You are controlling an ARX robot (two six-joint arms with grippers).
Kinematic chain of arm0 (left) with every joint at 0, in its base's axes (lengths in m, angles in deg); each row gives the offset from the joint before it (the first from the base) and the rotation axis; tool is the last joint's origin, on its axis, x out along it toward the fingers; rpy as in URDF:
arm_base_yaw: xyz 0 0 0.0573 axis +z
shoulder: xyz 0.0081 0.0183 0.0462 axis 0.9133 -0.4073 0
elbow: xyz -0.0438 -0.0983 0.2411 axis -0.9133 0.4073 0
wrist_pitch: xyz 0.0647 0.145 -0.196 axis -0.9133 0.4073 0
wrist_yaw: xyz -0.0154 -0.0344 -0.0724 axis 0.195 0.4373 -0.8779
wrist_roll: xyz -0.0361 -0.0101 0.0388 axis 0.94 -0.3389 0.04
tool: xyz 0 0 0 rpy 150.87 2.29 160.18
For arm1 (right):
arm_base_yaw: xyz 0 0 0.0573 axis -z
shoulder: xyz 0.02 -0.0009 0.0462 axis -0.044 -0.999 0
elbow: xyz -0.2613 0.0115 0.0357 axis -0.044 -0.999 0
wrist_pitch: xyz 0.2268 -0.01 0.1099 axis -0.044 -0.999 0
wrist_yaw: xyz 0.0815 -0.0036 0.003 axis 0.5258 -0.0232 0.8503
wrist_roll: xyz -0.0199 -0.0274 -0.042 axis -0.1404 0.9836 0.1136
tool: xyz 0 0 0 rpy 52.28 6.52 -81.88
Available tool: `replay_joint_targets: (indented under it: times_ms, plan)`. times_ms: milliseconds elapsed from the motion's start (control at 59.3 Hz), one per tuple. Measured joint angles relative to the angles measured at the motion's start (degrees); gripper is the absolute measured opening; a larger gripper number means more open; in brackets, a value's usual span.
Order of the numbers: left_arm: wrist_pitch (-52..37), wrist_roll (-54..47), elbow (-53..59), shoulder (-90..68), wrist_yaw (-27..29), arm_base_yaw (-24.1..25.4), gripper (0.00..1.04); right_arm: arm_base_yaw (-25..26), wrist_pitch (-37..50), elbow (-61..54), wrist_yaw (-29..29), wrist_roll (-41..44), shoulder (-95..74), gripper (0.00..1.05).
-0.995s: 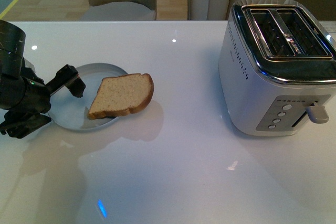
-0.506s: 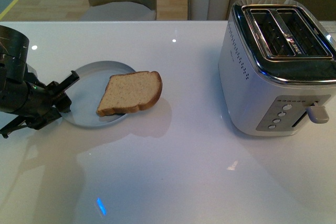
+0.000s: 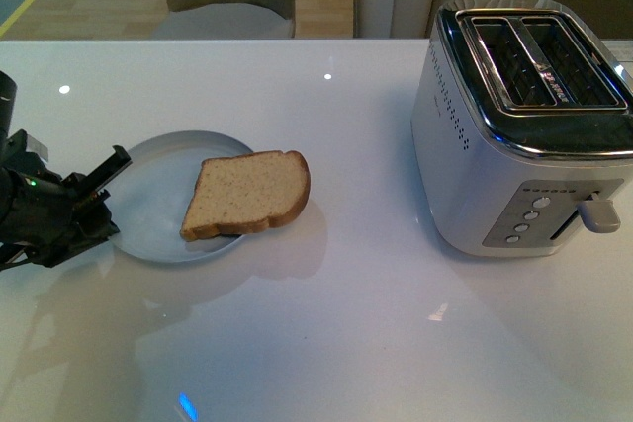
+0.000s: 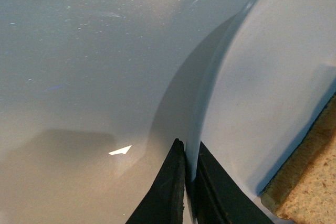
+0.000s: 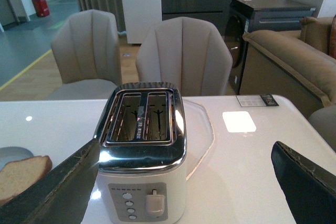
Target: Left arm holds plate, right arm toasts bread
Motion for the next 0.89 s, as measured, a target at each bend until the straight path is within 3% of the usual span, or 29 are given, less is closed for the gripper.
replay_joint_targets:
  times_ms: [506, 894]
  plan:
    - [0.85, 1.62, 8.13, 20.11, -4.31, 1.14, 0.03, 0.02, 0.00, 0.00, -0.02, 0.00, 0.00, 0.96]
    - [9.35, 8.48, 1.60, 28.83, -2.54, -7.04, 0.03, 0.02, 0.00, 0.00, 0.00, 0.00, 0.00, 0.96]
